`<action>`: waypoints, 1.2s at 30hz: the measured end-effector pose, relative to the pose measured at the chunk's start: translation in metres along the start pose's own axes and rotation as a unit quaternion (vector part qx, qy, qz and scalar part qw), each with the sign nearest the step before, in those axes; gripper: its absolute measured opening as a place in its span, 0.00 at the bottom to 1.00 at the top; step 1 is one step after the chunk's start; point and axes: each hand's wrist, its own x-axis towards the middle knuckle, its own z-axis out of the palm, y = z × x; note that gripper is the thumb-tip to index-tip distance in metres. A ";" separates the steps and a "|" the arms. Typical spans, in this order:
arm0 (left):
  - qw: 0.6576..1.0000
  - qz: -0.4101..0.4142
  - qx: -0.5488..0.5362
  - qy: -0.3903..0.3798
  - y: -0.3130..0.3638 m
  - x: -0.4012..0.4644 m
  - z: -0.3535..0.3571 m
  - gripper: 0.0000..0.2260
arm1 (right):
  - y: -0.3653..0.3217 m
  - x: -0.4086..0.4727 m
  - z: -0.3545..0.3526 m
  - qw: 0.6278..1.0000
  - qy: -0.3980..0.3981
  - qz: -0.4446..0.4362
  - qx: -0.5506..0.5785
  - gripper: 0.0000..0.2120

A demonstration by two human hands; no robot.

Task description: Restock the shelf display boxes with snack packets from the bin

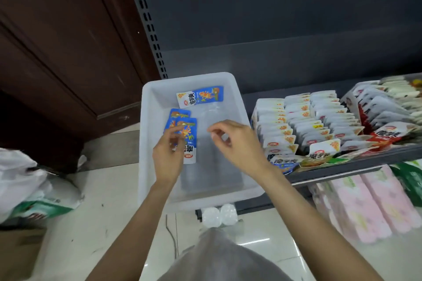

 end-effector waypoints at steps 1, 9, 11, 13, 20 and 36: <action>0.996 -0.019 0.073 -0.046 -0.011 0.008 0.003 0.17 | 0.007 0.015 0.024 0.997 -0.061 0.014 -0.041 0.11; 0.892 -0.105 0.397 -0.188 -0.033 0.029 0.021 0.37 | 0.052 0.053 0.111 0.876 -0.393 0.019 -0.279 0.32; 0.896 -0.125 0.373 -0.206 -0.033 0.030 0.021 0.36 | 0.053 0.041 0.111 0.864 -0.386 0.027 -0.323 0.33; 0.899 -0.128 0.355 -0.221 -0.029 0.030 0.017 0.32 | 0.047 0.032 0.105 0.862 -0.374 0.037 -0.340 0.34; 0.964 0.033 0.171 -0.199 0.020 0.021 -0.028 0.06 | 0.008 0.019 0.040 0.973 -0.140 0.024 -0.183 0.26; 0.926 0.242 0.017 -0.289 0.081 -0.030 0.055 0.12 | 0.023 -0.108 -0.090 0.863 0.324 0.217 0.321 0.08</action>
